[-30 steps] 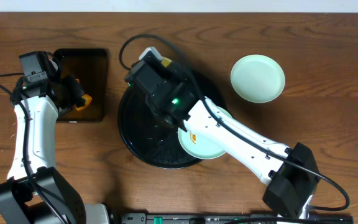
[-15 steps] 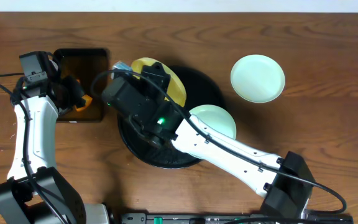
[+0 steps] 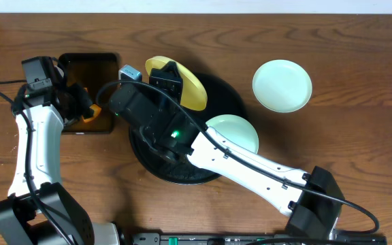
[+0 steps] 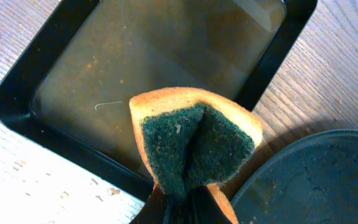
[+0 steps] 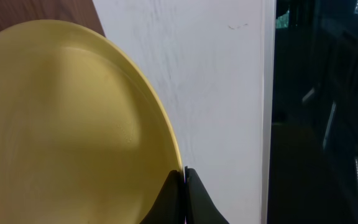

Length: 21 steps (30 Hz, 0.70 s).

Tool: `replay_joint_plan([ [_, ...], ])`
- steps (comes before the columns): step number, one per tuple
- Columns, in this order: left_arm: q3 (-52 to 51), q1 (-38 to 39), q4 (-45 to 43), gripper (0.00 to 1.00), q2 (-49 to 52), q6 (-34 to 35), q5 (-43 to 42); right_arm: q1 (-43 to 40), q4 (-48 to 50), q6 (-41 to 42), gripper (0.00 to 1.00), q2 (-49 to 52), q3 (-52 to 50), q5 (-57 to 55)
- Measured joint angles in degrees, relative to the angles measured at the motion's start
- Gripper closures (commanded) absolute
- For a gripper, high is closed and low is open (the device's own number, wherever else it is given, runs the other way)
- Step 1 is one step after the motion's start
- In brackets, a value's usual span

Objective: Clean dirty plates on tray and stack at the side

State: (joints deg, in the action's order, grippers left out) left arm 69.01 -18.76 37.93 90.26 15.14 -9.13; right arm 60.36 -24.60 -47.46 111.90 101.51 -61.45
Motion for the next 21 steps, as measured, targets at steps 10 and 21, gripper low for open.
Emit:
replay_joint_plan([
  [10,0.00,0.00,0.00,0.93,0.00,-0.22,0.00,-0.02,-0.61,2.27,0.99,0.00,0.00,0.02],
  [21,0.00,0.00,0.26,0.93,0.00,-0.24,0.00,-7.67,-15.76,21.11,0.99,0.00,0.00,21.94],
])
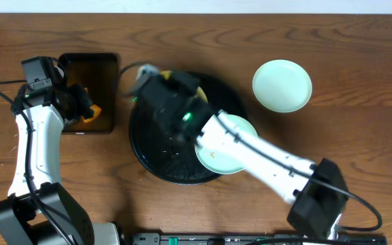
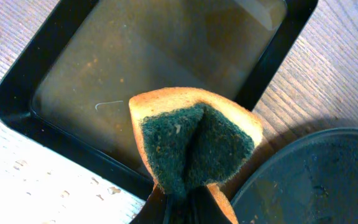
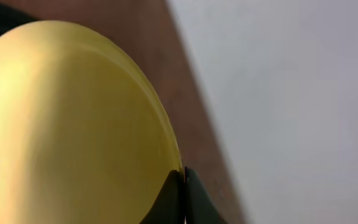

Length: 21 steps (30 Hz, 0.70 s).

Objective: Clean dirty plates on tray and stack at the side

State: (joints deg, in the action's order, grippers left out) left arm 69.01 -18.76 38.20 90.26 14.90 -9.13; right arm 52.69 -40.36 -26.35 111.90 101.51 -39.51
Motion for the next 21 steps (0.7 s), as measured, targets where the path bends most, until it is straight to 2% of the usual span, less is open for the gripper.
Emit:
replay_joint_plan([
  [5,0.00,0.00,0.13,0.93,0.00,-0.02,0.00,-11.30,-2.08,9.03,0.98,0.00,0.00,21.31],
  [13,0.00,0.00,0.15,0.93,0.00,-0.15,0.00,-36.50,-2.80,22.01,0.98,-0.02,0.00,57.86],
  [17,0.00,0.00,0.15,0.93,0.00,-0.15,0.00,-46.60,-6.32,24.24,0.98,-0.02,0.00,67.17],
  [21,0.00,0.00,0.13,0.92,0.00,-0.15,-0.02,-54.34,-9.79,25.31,0.99,-0.02,0.00,71.23],
])
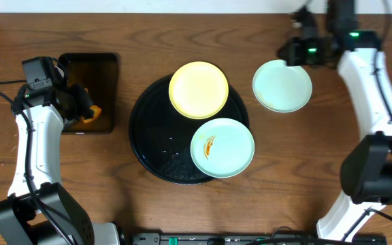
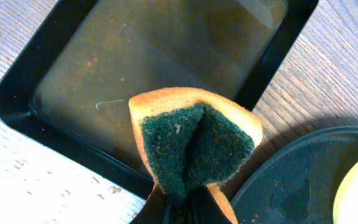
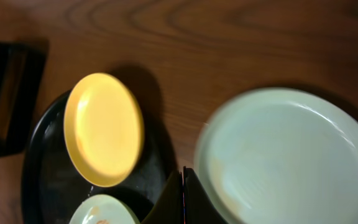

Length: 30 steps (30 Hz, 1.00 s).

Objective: Clean dirty plates on tray and stack at the side

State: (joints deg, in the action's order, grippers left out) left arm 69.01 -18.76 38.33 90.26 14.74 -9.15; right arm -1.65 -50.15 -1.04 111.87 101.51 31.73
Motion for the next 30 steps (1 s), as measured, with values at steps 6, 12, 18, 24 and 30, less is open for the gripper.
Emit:
replay_joint_plan([
  [6,0.00,0.00,-0.04,0.92,0.00,0.00,0.02,-3.10,-3.61,0.94,0.82,-0.02,-0.02,2.03],
  [12,0.00,0.00,-0.04,0.92,0.00,-0.02,0.02,3.67,-2.34,2.10,0.65,-0.28,-1.01,-1.20],
  [18,0.00,0.00,-0.04,0.92,0.00,-0.02,0.02,15.56,3.28,9.11,0.51,-0.35,-5.55,-14.93],
  [24,0.00,0.00,0.02,0.92,0.00,0.00,0.02,25.14,10.03,16.17,0.49,-0.35,-12.61,-26.95],
  [30,0.00,0.00,0.02,0.93,0.00,-0.02,0.02,28.68,13.53,21.16,0.47,1.11,-14.73,-32.46],
])
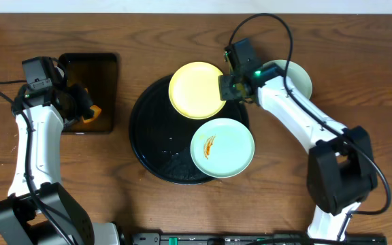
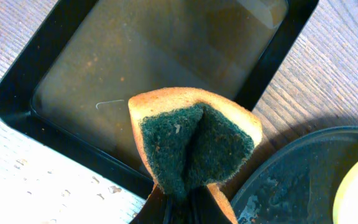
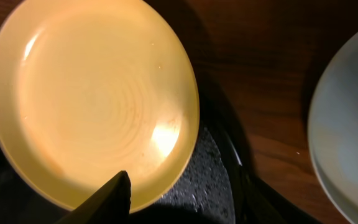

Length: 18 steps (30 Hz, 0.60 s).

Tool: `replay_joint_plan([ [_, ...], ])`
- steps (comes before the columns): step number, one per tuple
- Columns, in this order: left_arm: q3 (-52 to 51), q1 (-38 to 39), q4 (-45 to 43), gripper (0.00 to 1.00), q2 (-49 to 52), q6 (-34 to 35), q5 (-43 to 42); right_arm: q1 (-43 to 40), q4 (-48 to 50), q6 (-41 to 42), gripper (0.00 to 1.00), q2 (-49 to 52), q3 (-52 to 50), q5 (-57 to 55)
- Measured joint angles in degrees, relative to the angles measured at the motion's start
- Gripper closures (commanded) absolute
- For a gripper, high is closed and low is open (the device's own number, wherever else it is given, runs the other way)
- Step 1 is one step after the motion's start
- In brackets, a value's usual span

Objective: Clean dirty plates on tray and stack at the side

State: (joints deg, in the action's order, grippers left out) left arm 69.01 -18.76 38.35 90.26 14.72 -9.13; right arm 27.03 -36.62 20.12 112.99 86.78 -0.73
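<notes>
On the round black tray (image 1: 148, 156) lie a yellow plate (image 1: 196, 90) and a pale green plate (image 1: 222, 147) with an orange smear. A second pale green plate (image 1: 292, 80) sits on the table to the right, partly under my right arm. My right gripper (image 1: 227, 87) stands open at the yellow plate's right rim. In the right wrist view one finger (image 3: 112, 198) is over the yellow plate (image 3: 92, 106) and the other is beyond the tray's edge. My left gripper (image 2: 185, 202) is shut on a folded orange-and-green sponge (image 2: 194, 140) above the rectangular black basin (image 2: 17, 118).
The rectangular basin (image 1: 87, 57) holds murky water and stands left of the round tray. My right arm reaches across the table's right half from the front. A black strip runs along the front edge.
My right gripper was shut at the back right beyond the side plate. Now it is open at the yellow plate's right rim over the round tray. The left arm and sponge have not moved.
My right gripper held the yellow plate tilted above the round tray's back left, and still gripped it a moment later. Then the plate lay flat on the tray and the gripper was shut far to the back right. Now it is open at that plate's rim.
</notes>
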Motion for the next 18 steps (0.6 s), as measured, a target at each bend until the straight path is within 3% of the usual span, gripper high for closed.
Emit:
replay_joint_plan([
  [18,0.00,0.00,-0.02,0.93,0.00,0.00,0.00,0.50,3.45,5.86,0.54,9.20,-0.35,0.15],
])
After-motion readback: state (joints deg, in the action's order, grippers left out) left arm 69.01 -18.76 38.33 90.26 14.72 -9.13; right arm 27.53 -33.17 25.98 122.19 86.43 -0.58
